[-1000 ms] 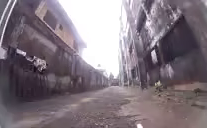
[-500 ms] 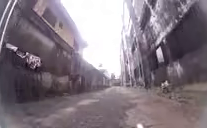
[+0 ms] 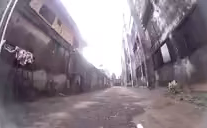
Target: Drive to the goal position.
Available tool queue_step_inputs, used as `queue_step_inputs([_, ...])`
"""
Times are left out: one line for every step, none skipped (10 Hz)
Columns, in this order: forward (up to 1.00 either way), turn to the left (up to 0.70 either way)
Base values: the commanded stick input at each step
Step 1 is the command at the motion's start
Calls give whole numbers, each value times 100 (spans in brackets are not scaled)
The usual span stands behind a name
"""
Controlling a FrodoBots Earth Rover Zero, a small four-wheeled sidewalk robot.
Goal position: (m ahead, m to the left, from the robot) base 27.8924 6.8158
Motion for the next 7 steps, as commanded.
queue_step_inputs([100, -20])
queue_step_inputs([100, 0])
queue_step_inputs([100, 0])
queue_step_inputs([100, 0])
queue_step_inputs([100, 0])
queue_step_inputs([100, 0])
queue_step_inputs([100, 0])
